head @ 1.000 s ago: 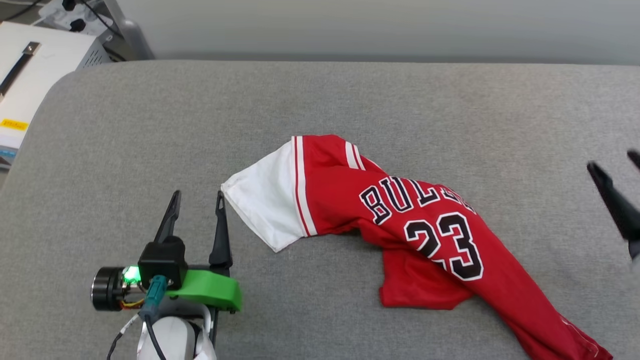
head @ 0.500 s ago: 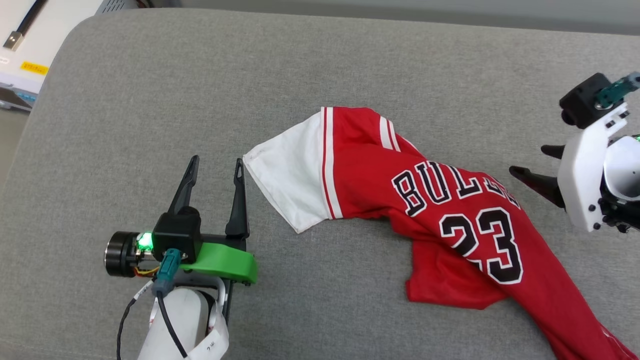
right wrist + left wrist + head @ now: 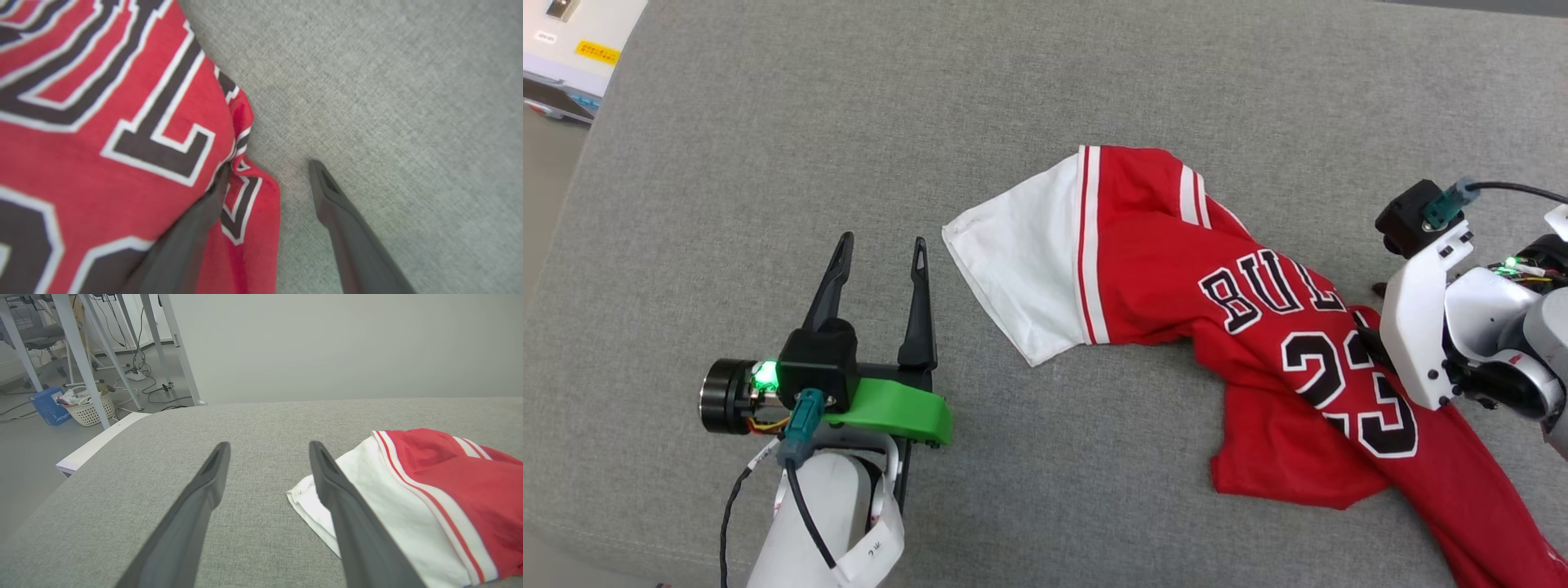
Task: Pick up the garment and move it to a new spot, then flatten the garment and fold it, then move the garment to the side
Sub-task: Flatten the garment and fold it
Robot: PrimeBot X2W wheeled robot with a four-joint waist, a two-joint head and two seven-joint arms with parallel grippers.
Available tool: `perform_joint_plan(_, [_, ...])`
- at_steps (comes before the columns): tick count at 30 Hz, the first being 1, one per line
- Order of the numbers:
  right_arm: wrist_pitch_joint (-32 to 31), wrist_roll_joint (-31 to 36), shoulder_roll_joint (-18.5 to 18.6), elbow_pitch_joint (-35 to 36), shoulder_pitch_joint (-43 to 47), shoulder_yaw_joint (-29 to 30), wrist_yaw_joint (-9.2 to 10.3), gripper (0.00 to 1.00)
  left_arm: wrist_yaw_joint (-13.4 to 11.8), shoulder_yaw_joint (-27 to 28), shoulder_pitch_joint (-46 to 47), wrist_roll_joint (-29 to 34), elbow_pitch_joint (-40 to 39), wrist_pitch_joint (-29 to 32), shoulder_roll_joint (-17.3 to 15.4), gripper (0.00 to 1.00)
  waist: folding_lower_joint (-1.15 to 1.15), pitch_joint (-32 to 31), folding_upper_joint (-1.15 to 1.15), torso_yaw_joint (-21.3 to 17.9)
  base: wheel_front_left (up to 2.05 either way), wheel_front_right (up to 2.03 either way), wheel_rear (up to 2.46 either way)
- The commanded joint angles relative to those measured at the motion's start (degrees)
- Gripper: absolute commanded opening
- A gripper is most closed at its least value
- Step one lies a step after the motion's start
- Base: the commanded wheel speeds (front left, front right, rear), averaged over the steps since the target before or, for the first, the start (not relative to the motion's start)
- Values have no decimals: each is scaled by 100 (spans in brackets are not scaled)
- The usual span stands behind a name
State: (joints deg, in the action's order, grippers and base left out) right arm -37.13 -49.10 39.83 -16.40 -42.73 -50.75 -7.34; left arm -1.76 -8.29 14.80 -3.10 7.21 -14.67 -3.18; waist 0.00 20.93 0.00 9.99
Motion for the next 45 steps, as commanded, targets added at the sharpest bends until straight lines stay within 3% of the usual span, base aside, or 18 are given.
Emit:
perform_joint_plan(1, [298,-157,-231,-69,149,-355,-14,11,-24,15,40,-41,22,-33,27,100,0,-97,0,-69,0,0,0])
perform_joint_plan(2, [505,-150,-219,-56,128,-418,-14,0,-26,22,20,-36,33,-33,27,100,0,-146,0,-98,0,0,0])
perform_joint_plan(6, [1457,-238,-79,49,43,-421,-14,0,-25,67,-116,-11,65,-33,27,100,0,-406,0,-262,0,0,0])
perform_joint_plan(11, [2333,-324,358,373,41,-103,-14,0,-14,163,-323,8,77,-33,8,100,0,-684,0,-499,0,0,0])
perform_joint_plan(19, [2747,-52,1280,801,308,795,-14,0,14,180,-458,8,26,-33,13,100,0,-790,0,-628,0,0,0])
perform_joint_plan(24, [2679,117,1495,923,666,1640,-14,0,18,151,-471,-26,19,-33,18,100,0,-755,0,-563,0,0,0])
perform_joint_plan(26, [2564,255,1447,953,849,1921,-14,0,7,153,-462,-46,10,-33,20,100,0,-714,0,-515,0,0,0])
perform_joint_plan(31, [2224,491,870,758,1237,2225,-14,0,9,113,-378,-92,-3,-33,25,100,0,-529,0,-359,0,0,0])
perform_joint_plan(38, [2117,600,-119,-67,1449,1761,-14,0,-21,73,-259,-144,20,-33,28,100,0,-389,0,-181,0,0,0])
perform_joint_plan(43, [2534,541,-407,-488,1392,1536,-14,0,-38,93,-287,-159,49,-33,29,100,0,-435,0,-197,0,0,0])
perform_joint_plan(45, [2839,624,-430,-587,1351,1553,-14,45,-37,133,-308,-145,71,-33,29,100,0,-505,0,-256,0,0,0])
